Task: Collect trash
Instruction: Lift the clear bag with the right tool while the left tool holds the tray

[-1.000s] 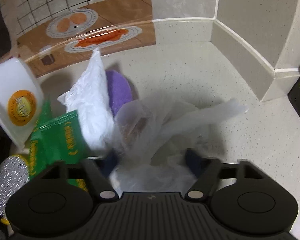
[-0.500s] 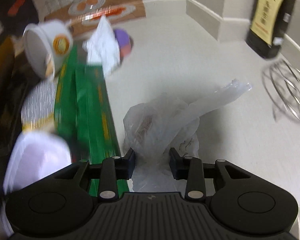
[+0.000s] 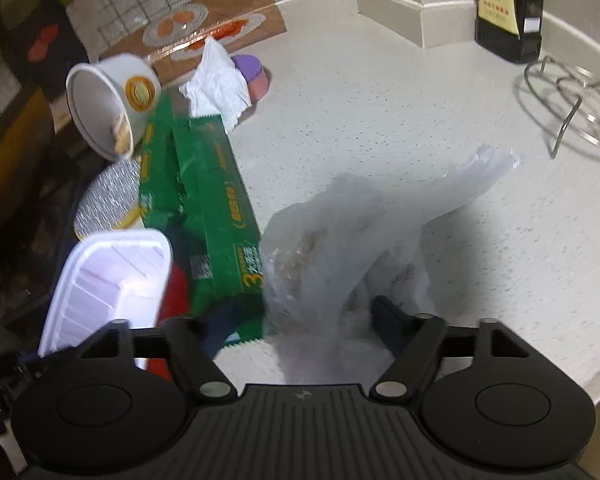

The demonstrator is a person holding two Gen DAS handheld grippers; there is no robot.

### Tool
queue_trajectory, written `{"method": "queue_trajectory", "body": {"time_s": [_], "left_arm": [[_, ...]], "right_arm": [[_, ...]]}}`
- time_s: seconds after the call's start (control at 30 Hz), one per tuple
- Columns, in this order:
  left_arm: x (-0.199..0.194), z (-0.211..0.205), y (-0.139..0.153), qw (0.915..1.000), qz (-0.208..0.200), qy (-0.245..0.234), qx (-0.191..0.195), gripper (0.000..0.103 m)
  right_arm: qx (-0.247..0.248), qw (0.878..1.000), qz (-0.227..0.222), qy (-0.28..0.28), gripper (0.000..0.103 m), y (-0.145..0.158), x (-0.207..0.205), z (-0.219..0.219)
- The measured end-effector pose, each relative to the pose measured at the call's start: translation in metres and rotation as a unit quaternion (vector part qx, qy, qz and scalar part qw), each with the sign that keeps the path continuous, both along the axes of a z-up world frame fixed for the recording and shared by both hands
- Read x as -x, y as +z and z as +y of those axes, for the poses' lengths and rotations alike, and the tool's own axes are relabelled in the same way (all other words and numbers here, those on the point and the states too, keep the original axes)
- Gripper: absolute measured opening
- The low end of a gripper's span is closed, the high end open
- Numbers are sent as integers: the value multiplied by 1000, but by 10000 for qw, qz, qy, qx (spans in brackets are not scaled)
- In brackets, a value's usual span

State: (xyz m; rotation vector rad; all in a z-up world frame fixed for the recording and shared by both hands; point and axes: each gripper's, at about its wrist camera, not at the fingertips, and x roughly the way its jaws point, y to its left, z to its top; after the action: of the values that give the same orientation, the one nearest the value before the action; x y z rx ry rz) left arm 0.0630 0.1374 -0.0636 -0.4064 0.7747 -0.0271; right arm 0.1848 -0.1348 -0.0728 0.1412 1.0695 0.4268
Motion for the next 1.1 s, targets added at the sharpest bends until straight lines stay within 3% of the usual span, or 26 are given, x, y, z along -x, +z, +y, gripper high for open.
{"method": "queue_trajectory", "body": {"time_s": [0.13,0.2,0.47,0.57,0.63,0.7,0.77,0.9,1.0,1.1], "left_arm": [[-1,4,0,10000,39,67,4,19],[-2,4,0,10000,18,56,15,19],[-4,-3,3,10000,14,-10,-64,19],[-5,-4,3,9999,60,10,-131,19],[-5,-4,3,9998,89,12,-204,19],[-5,-5,2,9996,117,29,-255,19],[-5,-5,0,9995,151,42,-270,19],[-7,-6,-3,9994,172,36,-309,20],[-8,-8,-4,9994,106,23,-328,20],[-9,-10,-6,9994,51,-22,-352,20]], "right_arm": [[-168,9998,-53,-56,91,-3,-1,0],[-203,9998,-29,30,103,-5,-2,3],[-359,9985,316,-282,103,-5,-8,5],[-431,9981,444,56,103,-5,-10,6],[-258,9987,439,99,95,-2,-7,7],[-103,9998,137,59,92,6,3,3],[259,9984,-500,-27,92,22,16,1],[1175,9807,-1527,-338,92,43,35,-3],[1526,9699,-1811,-558,92,44,40,-7],[1530,9719,-1715,-510,92,38,40,-15]]}}
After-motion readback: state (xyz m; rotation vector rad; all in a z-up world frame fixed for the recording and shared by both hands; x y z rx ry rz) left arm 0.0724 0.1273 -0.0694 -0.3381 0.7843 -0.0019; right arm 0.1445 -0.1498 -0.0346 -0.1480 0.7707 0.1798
